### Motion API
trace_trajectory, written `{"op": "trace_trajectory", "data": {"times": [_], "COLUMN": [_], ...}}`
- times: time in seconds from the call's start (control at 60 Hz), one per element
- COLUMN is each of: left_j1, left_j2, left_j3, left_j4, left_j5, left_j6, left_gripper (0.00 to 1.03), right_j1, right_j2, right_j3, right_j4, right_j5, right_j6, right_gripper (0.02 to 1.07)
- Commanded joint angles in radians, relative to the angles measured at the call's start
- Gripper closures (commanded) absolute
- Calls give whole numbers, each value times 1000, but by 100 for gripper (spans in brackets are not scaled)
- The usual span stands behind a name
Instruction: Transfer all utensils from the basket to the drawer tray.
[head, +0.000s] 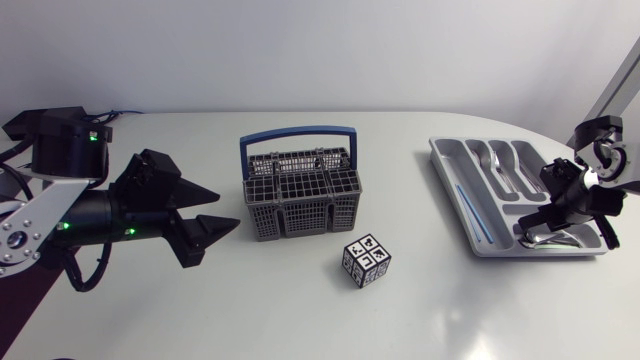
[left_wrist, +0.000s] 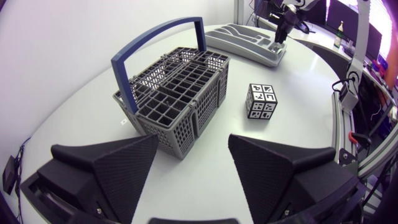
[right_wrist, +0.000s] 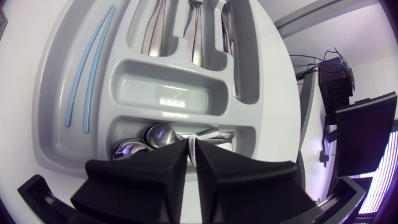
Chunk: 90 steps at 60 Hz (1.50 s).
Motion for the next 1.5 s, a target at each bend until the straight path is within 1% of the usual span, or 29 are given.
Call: {"op": "trace_trajectory", "data": {"times": [0.0, 0.033, 0.133, 0.15, 0.183, 0.283, 0.367, 0.467, 0.5, 0.567, 0.683, 0.767, 0.867, 0.967, 1.033, 1.083, 1.117, 1.217, 1.317, 1.483], "left_j1": [-11, -11, -8, -6, -3, 3, 6, 9, 11, 14, 18, 18, 25, 35, 40, 46, 54, 68, 77, 81], "left_j2": [-12, -14, -14, -14, -14, -9, 6, 32, 52, 81, 126, 157, 184, 218, 256, 276, 299, 355, 411, 476], "left_j3": [0, 0, -1, -1, -3, -4, -1, 2, 5, 9, 19, 28, 48, 72, 92, 105, 118, 148, 174, 209], "left_j4": [-10, -10, -8, -8, -7, -4, 7, 24, 36, 48, 74, 100, 113, 122, 134, 140, 145, 156, 168, 186], "left_j5": [-9, -11, -12, -14, -14, -18, -31, -49, -64, -69, -84, -107, -113, -115, -129, -132, -138, -141, -142, -142], "left_j6": [0, 0, -2, -3, -6, -8, -18, -22, -34, -37, -58, -74, -88, -103, -120, -124, -127, -137, -143, -143], "left_gripper": [25, 25, 25, 25, 25, 25, 25, 25, 25, 25, 25, 25, 25, 25, 25, 25, 25, 25, 25, 25], "right_j1": [9, 15, 29, 32, 35, 63, 101, 170, 210, 288, 416, 489, 537, 574, 595, 603, 606, 638, 666, 707], "right_j2": [31, 29, -7, -21, -46, -132, -213, -296, -317, -337, -333, -290, -216, -144, -110, -80, -61, -17, 42, 151], "right_j3": [-26, -32, -48, -49, -52, -54, -60, -60, -57, -51, -28, 3, 41, 81, 98, 120, 136, 181, 241, 336], "right_j4": [11, 11, 5, 2, -8, -63, -86, -121, -130, -153, -161, -152, -124, -101, -63, -43, -34, -21, -20, -52], "right_j5": [13, 13, 11, 11, 5, -23, -36, -70, -89, -118, -148, -171, -213, -280, -312, -343, -365, -377, -377, -382], "right_j6": [-7, -6, -3, -4, -4, 10, 27, 59, 71, 97, 155, 203, 246, 272, 277, 292, 295, 300, 309, 326], "right_gripper": [56, 44, 20, 17, 14, 13, 13, 13, 13, 13, 13, 13, 14, 20, 33, 45, 56, 79, 97, 97]}}
